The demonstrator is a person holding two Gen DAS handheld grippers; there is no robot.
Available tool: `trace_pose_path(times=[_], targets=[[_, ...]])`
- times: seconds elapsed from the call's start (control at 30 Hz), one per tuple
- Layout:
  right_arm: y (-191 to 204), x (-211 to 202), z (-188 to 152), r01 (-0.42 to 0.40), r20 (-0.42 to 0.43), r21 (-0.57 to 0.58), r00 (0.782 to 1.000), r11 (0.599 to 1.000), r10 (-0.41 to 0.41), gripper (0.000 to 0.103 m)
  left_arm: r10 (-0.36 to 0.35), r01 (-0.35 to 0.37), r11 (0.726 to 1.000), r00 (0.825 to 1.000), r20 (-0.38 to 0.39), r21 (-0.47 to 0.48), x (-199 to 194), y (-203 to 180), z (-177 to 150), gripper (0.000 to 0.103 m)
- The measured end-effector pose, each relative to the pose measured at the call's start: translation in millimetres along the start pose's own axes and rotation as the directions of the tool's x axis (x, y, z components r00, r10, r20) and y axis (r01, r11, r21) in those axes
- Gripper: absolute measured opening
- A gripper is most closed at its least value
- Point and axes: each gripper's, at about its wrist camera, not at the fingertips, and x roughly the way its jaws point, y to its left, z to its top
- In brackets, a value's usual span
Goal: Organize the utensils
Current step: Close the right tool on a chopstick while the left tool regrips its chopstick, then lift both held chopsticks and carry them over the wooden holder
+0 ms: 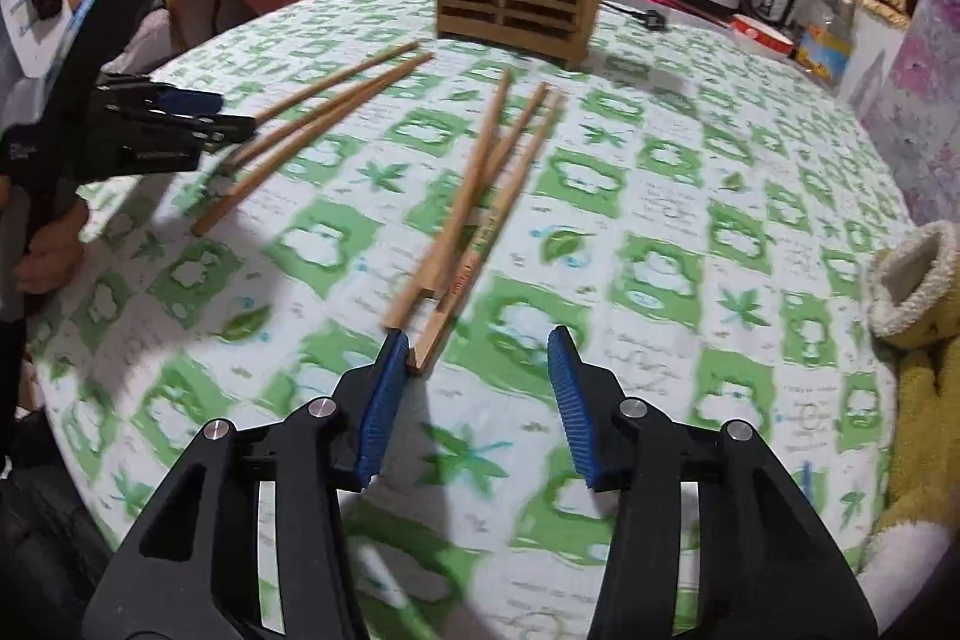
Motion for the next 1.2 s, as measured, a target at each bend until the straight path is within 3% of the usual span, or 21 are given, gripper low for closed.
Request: trace_pose_path(times=[0.1,0.13,0.2,0.33,0.47,0.53,0.6,0.8,0.97,1.2], targets=[[-17.4,0.2,0.5,0.058,-0.01,0.045,0.998,0.997,-0.058,0.047,0.002,-0.002,1.0,1.0,0.001,0.002,-0.7,-0.4,-0.5,0.048],[-25.4,0.1,0.9,0.066,-0.012,0.076,0.998,0.995,-0.065,0.041,0.002,-0.002,1.0,1.0,0.001,0.003,-1.1,-0.3,-0.7,0.048],[-33.9,-0.7,0.4,0.044,-0.006,0.113,0.999,0.993,-0.043,0.037,-0.001,0.001,1.0,1.0,0.002,0.004,-1.4,0.2,-1.4,0.048],[-19.1,1.1,-0.3,0.001,-0.003,0.071,1.0,0.997,-0.001,0.036,-0.016,0.016,1.0,1.0,0.001,0.003,-4.7,1.2,-5.3,0.048],[-10.5,3.3,1.7,0.014,-0.008,0.044,1.0,0.999,-0.014,0.028,-0.021,0.021,0.999,1.0,0.009,0.028,-9.1,-1.7,-11.8,0.047],[-16.1,4.1,1.6,-0.022,-0.009,0.075,1.0,0.997,0.023,0.026,-0.031,0.03,0.999,0.999,0.013,0.045,-11.5,-3.2,-14.8,0.044],[-20.1,3.8,0.4,-0.044,-0.006,0.1,0.999,0.994,0.045,0.024,-0.066,0.066,0.997,0.998,0.01,0.049,-12.3,-4.0,-15.9,0.032],[-27.4,2.6,-3.5,-0.07,0.008,0.149,0.998,0.986,0.07,0.009,-0.117,0.116,0.99,0.993,0.008,0.082,-17.1,-10.6,-21.7,0.007],[-26.1,0.4,-3.1,-0.068,0.019,0.142,0.998,0.987,0.066,0.007,-0.118,0.117,0.991,0.993,0.01,0.063,-18.1,-10.4,-19.8,0.006],[-36.3,-33.0,16.2,-0.028,0.155,0.168,0.988,0.985,0.001,0.006,-0.13,0.13,0.992,0.989,0.072,0.001,-43.5,2.0,0.1,0.006]])
